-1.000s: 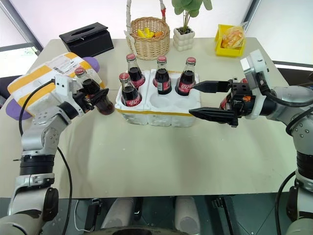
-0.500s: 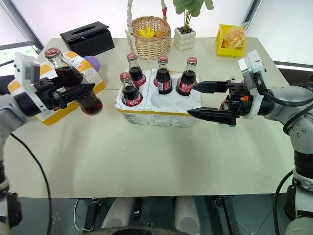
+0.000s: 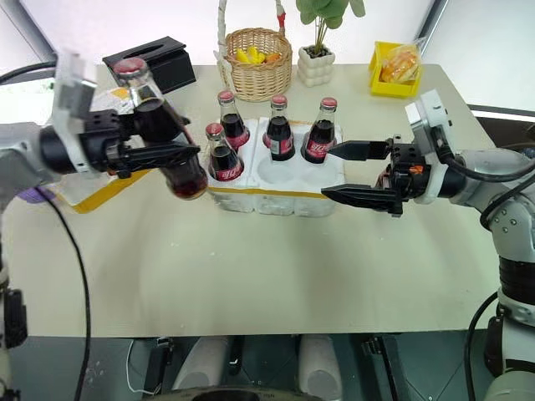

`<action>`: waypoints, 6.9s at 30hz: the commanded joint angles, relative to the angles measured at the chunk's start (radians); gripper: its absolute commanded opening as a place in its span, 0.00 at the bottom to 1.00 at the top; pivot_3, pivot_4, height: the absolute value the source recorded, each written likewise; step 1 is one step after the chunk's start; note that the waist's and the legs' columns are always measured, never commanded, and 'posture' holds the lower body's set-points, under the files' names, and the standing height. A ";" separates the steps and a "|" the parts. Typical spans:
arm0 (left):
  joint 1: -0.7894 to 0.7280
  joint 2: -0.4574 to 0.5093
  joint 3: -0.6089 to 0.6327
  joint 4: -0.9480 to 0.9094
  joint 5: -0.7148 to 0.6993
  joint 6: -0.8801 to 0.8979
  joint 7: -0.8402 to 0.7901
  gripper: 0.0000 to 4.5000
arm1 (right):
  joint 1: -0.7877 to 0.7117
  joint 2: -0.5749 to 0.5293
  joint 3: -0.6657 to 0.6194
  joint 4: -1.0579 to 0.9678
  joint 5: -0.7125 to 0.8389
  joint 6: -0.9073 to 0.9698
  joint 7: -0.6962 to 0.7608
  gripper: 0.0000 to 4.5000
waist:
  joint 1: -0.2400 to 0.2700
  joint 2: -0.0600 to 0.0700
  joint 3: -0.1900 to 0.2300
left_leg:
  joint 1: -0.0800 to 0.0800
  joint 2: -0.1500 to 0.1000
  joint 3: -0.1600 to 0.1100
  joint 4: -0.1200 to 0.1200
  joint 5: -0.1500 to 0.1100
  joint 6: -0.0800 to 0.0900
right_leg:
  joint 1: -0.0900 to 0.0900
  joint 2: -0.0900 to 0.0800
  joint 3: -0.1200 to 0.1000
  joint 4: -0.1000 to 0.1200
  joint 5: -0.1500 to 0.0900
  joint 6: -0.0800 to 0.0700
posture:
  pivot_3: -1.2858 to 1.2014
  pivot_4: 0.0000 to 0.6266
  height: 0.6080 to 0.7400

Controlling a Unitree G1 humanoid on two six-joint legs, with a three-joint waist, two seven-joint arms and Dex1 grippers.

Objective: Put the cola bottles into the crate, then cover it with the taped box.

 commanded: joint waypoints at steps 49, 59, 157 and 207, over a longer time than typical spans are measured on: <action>-0.163 -0.694 -0.331 0.146 0.545 -0.005 0.574 0.58 | 0.078 0.000 -0.084 -0.098 0.059 0.002 -0.101 1.00 | 0.007 0.000 0.000 | 0.000 -0.001 -0.001 0.001 0.000 0.000 | 0.001 0.000 0.000 0.000 0.000 0.001 | 0.52 0.24 1.00; -0.139 -0.700 -0.299 0.140 0.555 0.012 0.567 0.99 | 0.085 -0.015 -0.090 -0.093 0.045 -0.002 -0.102 1.00 | 0.007 0.000 0.000 | 0.001 -0.001 -0.001 0.001 0.000 0.000 | 0.001 0.000 0.000 0.000 0.000 0.001 | 0.52 0.24 1.00; 0.075 0.044 0.048 -0.009 -0.015 -0.006 -0.214 1.00 | -0.212 0.079 -0.053 0.183 -0.128 -0.035 -0.134 0.64 | -0.002 0.006 0.002 | 0.004 0.001 0.001 -0.001 0.000 0.000 | 0.003 0.001 0.002 0.001 0.000 0.001 | 0.52 0.24 1.00; 0.477 0.274 0.348 -0.008 0.280 -0.257 -0.114 1.00 | -0.232 -0.080 -0.005 0.289 -0.250 -0.146 0.141 1.00 | -0.004 0.006 0.002 | 0.004 0.001 0.002 -0.003 0.000 0.000 | 0.000 0.000 0.002 0.001 -0.003 -0.004 | 0.52 0.24 1.00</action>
